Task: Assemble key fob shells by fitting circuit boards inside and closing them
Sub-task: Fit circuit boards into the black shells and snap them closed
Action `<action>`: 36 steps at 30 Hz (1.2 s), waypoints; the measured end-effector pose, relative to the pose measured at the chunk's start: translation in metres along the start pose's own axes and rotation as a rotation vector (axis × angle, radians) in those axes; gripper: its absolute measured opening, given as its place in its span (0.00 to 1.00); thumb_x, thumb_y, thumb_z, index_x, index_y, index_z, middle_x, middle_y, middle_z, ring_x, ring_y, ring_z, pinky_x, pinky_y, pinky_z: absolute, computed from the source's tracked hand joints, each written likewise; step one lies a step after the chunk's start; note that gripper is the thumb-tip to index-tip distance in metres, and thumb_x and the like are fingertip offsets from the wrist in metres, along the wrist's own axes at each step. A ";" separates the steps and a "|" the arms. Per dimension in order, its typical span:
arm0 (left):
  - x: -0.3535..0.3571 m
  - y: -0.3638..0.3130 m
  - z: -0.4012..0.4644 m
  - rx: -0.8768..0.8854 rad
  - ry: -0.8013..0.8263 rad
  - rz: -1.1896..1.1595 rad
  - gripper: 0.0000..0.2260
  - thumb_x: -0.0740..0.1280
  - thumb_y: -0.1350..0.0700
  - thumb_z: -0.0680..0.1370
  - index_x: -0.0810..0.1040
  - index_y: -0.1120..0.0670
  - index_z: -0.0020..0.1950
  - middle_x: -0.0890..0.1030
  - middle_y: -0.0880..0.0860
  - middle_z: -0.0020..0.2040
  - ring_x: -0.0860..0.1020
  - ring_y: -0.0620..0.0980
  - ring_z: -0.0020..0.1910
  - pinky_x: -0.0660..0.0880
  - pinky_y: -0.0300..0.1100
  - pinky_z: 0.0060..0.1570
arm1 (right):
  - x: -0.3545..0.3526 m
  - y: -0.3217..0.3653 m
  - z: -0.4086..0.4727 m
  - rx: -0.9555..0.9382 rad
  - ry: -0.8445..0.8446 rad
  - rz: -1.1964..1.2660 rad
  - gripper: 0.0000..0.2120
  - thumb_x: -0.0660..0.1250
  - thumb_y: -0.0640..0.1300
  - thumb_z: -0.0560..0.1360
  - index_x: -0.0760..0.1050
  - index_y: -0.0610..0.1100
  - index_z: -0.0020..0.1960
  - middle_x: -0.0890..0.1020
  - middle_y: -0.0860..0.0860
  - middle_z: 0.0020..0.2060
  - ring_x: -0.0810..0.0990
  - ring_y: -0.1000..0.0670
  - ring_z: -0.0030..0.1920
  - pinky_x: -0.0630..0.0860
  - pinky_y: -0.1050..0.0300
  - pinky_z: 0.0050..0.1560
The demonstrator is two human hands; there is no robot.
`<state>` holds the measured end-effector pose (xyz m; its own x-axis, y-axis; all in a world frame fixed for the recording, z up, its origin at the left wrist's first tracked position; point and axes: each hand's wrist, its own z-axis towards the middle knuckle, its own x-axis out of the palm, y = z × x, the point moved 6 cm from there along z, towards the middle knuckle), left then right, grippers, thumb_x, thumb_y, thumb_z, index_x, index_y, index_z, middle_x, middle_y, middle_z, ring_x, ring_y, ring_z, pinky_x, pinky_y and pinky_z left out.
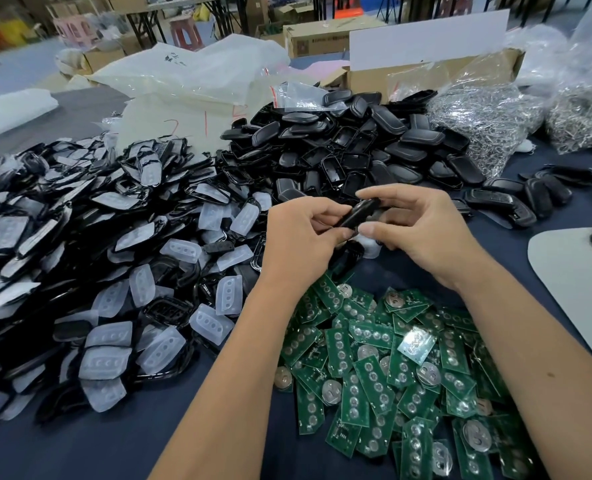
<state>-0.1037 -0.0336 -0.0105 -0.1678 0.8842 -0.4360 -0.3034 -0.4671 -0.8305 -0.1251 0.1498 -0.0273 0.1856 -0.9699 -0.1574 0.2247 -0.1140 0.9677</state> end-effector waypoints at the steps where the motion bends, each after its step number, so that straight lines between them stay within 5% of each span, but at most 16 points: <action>1: 0.000 0.000 0.000 -0.003 0.018 -0.007 0.15 0.80 0.67 0.69 0.88 0.49 0.49 0.85 0.41 0.39 0.83 0.40 0.39 0.81 0.35 0.43 | 0.001 0.000 0.001 -0.014 0.012 -0.009 0.17 0.81 0.38 0.71 0.86 0.51 0.58 0.88 0.44 0.44 0.82 0.49 0.40 0.78 0.57 0.41; 7: -0.003 -0.003 0.001 0.040 0.080 0.020 0.15 0.81 0.68 0.68 0.88 0.49 0.47 0.84 0.44 0.39 0.82 0.44 0.39 0.84 0.44 0.41 | 0.005 0.005 0.000 -0.041 0.055 0.069 0.11 0.81 0.34 0.67 0.86 0.47 0.46 0.86 0.36 0.45 0.82 0.43 0.43 0.81 0.39 0.54; 13: -0.004 -0.007 0.001 0.124 0.078 0.103 0.15 0.80 0.68 0.68 0.88 0.52 0.48 0.82 0.41 0.41 0.81 0.41 0.40 0.82 0.41 0.45 | 0.009 0.008 -0.001 -0.105 0.099 0.070 0.12 0.78 0.26 0.68 0.82 0.40 0.45 0.86 0.46 0.46 0.84 0.45 0.46 0.82 0.43 0.53; 27: 0.001 -0.001 0.001 0.106 0.043 0.137 0.11 0.80 0.65 0.69 0.87 0.53 0.48 0.82 0.48 0.42 0.83 0.48 0.41 0.83 0.49 0.44 | 0.009 0.009 0.000 -0.204 -0.006 -0.116 0.08 0.81 0.37 0.70 0.84 0.44 0.45 0.86 0.44 0.41 0.83 0.33 0.42 0.80 0.35 0.42; 31: 0.000 -0.005 -0.001 0.124 0.027 0.152 0.09 0.81 0.60 0.70 0.86 0.51 0.47 0.83 0.43 0.42 0.82 0.42 0.42 0.82 0.44 0.44 | 0.012 0.010 -0.001 -0.209 -0.002 -0.148 0.09 0.82 0.39 0.71 0.84 0.47 0.46 0.87 0.52 0.40 0.86 0.47 0.40 0.84 0.45 0.44; 33: 0.001 -0.005 -0.001 0.079 0.031 0.086 0.11 0.80 0.61 0.70 0.86 0.49 0.49 0.84 0.43 0.40 0.82 0.41 0.41 0.82 0.41 0.44 | 0.012 0.008 0.000 -0.199 -0.007 -0.129 0.09 0.82 0.41 0.71 0.84 0.46 0.48 0.87 0.51 0.40 0.86 0.46 0.40 0.83 0.50 0.43; 36: 0.005 0.003 -0.002 -0.110 0.046 -0.230 0.16 0.79 0.64 0.71 0.82 0.51 0.55 0.82 0.45 0.37 0.86 0.48 0.41 0.84 0.44 0.46 | 0.006 0.006 0.001 -0.150 -0.091 0.001 0.11 0.79 0.45 0.73 0.82 0.47 0.53 0.86 0.51 0.42 0.84 0.46 0.39 0.81 0.55 0.40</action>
<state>-0.1034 -0.0308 -0.0159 -0.0623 0.9676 -0.2447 -0.2239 -0.2525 -0.9413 -0.1238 0.1429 -0.0219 0.1005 -0.9863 -0.1311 0.3657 -0.0859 0.9268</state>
